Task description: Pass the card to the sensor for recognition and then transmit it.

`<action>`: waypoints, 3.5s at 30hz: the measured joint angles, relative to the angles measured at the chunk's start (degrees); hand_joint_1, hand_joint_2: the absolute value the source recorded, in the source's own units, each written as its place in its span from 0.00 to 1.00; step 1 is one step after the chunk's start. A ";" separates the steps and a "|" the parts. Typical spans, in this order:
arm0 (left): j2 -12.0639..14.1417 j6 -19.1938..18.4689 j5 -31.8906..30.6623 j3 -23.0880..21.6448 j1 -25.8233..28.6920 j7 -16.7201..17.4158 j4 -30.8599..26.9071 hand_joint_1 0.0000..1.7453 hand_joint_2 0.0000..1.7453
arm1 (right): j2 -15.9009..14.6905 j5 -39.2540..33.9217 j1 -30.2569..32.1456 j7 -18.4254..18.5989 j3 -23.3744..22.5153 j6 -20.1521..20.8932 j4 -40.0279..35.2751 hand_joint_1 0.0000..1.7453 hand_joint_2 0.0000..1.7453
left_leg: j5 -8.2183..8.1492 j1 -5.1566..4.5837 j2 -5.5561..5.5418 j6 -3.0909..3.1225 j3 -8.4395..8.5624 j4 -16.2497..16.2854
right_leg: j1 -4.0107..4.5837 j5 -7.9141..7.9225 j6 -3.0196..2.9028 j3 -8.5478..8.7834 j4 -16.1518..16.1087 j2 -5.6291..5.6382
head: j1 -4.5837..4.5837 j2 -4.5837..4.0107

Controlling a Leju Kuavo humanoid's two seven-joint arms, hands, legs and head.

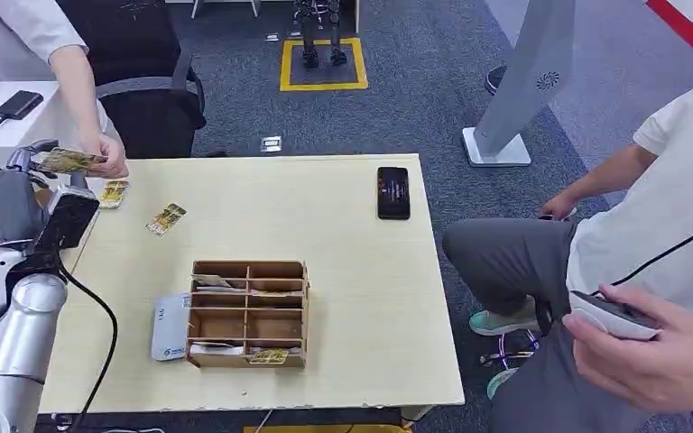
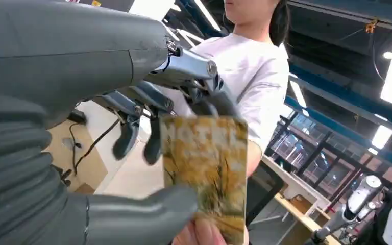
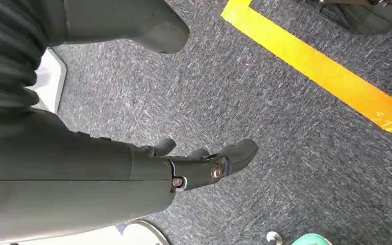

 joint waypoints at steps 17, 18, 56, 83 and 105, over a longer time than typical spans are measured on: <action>-1.66 -8.24 8.09 0.00 2.31 4.44 -4.57 0.00 1.00 | 0.20 -1.22 0.37 0.83 -0.15 -0.63 0.00 0.00 1.00 | -0.01 -0.01 0.01 0.00 -0.02 0.00 | 0.00 0.00 0.00 -0.04 -0.01 0.01 | 0.00 0.00; -1.60 -9.00 7.72 -0.02 2.71 4.33 -5.24 0.00 1.00 | 0.20 -1.33 0.39 0.76 -0.17 -0.63 0.02 0.00 1.00 | -0.01 0.00 0.01 0.00 -0.02 0.00 | 0.00 0.00 0.00 -0.04 -0.01 0.01 | 0.00 0.00; 14.91 -23.30 -16.02 -32.87 9.29 -3.28 -36.48 0.00 1.00 | 0.20 -1.92 0.43 -0.55 -1.64 0.17 0.02 0.00 1.00 | -0.01 -0.01 0.00 0.01 -0.05 -0.01 | -0.01 0.00 0.00 -0.07 -0.01 -0.01 | 0.00 0.00; 16.94 -21.64 -20.13 -33.11 9.30 -1.46 -36.46 0.00 1.00 | 0.20 -1.97 0.45 -0.87 -2.08 0.07 0.02 0.00 1.00 | -0.02 -0.01 0.01 0.01 -0.06 -0.01 | -0.01 0.00 0.00 -0.07 -0.01 0.00 | -0.02 0.00; 34.34 -27.45 -11.39 -20.54 24.27 -4.35 -37.33 0.00 1.00 | 0.17 -2.73 1.08 -1.03 -3.45 -0.42 0.04 0.00 1.00 | -0.12 0.03 0.27 -0.15 -0.05 -0.07 | 0.01 -0.09 -0.10 -0.13 0.04 0.25 | 0.02 0.00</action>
